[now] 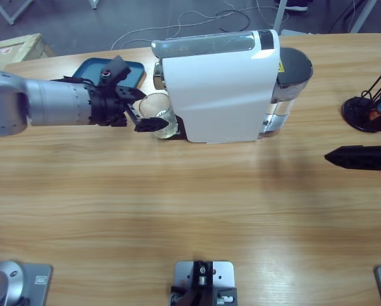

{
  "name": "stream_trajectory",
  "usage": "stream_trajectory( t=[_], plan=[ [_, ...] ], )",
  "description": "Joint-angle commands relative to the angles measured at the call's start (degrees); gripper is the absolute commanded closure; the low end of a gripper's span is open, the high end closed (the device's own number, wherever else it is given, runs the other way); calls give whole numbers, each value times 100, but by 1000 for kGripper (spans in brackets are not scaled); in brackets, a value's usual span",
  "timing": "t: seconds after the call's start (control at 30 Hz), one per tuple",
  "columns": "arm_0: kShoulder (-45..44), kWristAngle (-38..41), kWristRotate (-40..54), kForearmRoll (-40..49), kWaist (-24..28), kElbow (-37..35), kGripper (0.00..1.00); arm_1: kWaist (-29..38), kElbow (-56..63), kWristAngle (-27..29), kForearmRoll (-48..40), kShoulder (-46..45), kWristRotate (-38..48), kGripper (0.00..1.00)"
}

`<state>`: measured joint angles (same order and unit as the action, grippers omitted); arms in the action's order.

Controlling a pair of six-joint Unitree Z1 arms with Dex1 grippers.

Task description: Pour coffee

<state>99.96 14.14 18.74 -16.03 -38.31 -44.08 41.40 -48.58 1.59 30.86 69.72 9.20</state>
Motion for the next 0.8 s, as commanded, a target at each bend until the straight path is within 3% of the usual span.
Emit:
stream_trajectory(
  t=[0.03,0.2,0.23,0.27,0.3,0.43,0.47,0.5,0.57,0.8],
  plan=[
    [655,128,77,-313,69,-143,0,70,24,-115,-45,253,-32,0],
    [771,124,58,-467,69,-30,43,70,24,-115,-50,270,-32,0],
    [792,131,58,-495,69,-9,125,70,30,-115,-54,270,-32,0],
    [790,133,60,-509,68,10,303,70,33,-115,-54,270,-32,0],
    [776,143,60,-515,68,24,421,70,33,-115,-54,263,-32,0],
    [748,168,42,-506,68,77,523,70,33,-115,-54,269,-2,0],
    [753,180,35,-506,66,94,681,70,33,-115,-54,262,3,0],
    [753,179,33,-508,69,123,736,70,38,-115,-54,255,6,0],
    [725,152,33,-511,68,202,1000,70,42,-115,-54,244,20,0],
    [96,31,58,-645,187,363,1000,70,33,-115,-71,246,29,0]
  ],
)
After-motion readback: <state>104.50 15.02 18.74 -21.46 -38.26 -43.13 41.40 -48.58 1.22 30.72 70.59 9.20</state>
